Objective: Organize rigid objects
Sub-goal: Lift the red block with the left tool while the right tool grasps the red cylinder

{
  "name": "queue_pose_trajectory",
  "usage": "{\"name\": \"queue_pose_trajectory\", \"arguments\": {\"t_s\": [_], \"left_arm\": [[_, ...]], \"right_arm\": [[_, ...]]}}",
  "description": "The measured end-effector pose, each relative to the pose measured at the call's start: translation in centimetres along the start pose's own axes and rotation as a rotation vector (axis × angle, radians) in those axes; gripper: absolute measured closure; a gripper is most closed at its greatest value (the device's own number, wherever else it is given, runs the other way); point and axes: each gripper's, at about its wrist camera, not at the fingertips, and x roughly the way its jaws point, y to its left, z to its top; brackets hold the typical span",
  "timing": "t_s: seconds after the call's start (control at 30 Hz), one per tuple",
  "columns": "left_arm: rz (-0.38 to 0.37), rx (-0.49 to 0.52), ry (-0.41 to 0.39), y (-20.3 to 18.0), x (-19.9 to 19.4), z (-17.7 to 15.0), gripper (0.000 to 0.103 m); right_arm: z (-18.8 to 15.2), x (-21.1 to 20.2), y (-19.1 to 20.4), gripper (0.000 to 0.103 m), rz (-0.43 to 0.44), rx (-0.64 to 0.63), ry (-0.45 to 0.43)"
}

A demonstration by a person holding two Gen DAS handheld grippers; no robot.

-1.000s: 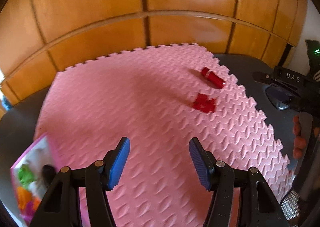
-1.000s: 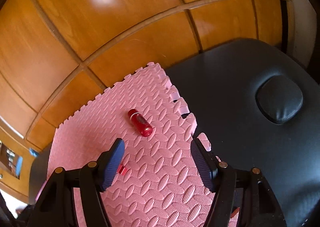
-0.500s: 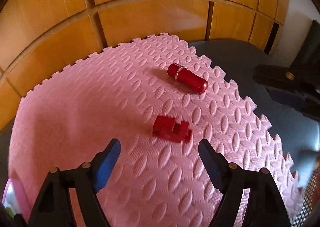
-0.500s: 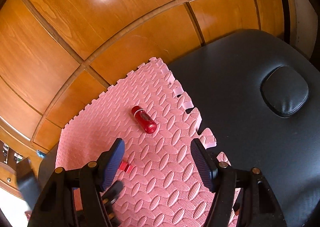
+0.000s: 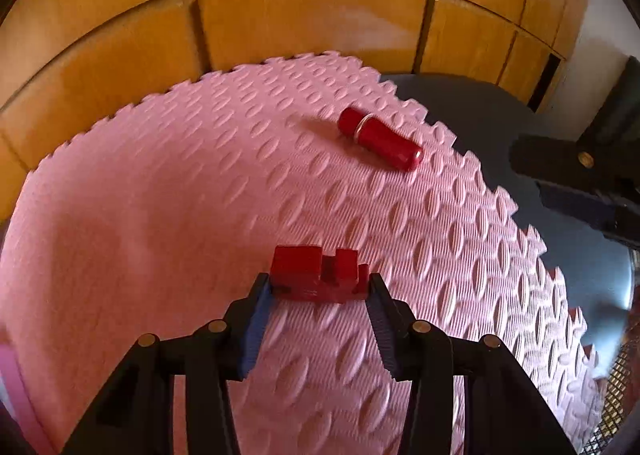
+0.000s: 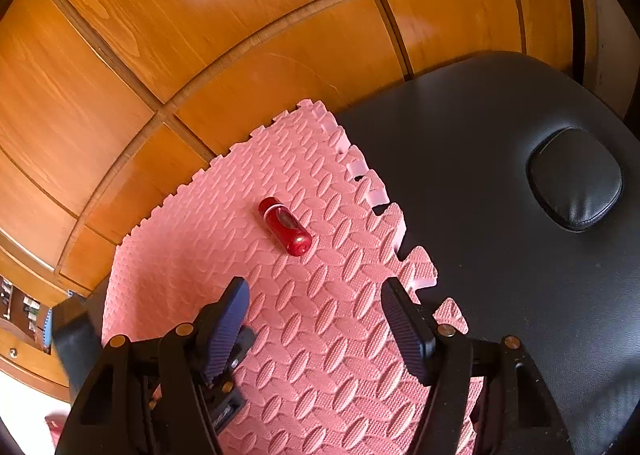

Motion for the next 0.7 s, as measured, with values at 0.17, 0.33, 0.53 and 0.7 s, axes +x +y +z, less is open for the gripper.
{"name": "queue_pose_trajectory", "arguments": {"t_s": [0.17, 0.33, 0.53, 0.7], "left_arm": [[0.03, -0.021, -0.024, 0.1, -2.9, -2.8, 0.055], [0.051, -0.051, -0.02, 0.9, -4.7, -5.9, 0.055], [0.054, -0.081, -0.001, 1.5, -5.8, -9.0, 0.055], [0.044, -0.068, -0.008, 1.7, -6.5, -10.2, 0.055]], "right_arm": [[-0.4, 0.6, 0.4, 0.034, -0.012, -0.022, 0.03], [-1.1, 1.2, 1.2, 0.034, -0.017, -0.07, 0.063], [-2.2, 2.4, 2.7, 0.034, -0.03, -0.154, 0.116], [-1.8, 3.5, 4.4, 0.034, -0.051, -0.244, 0.133]]}}
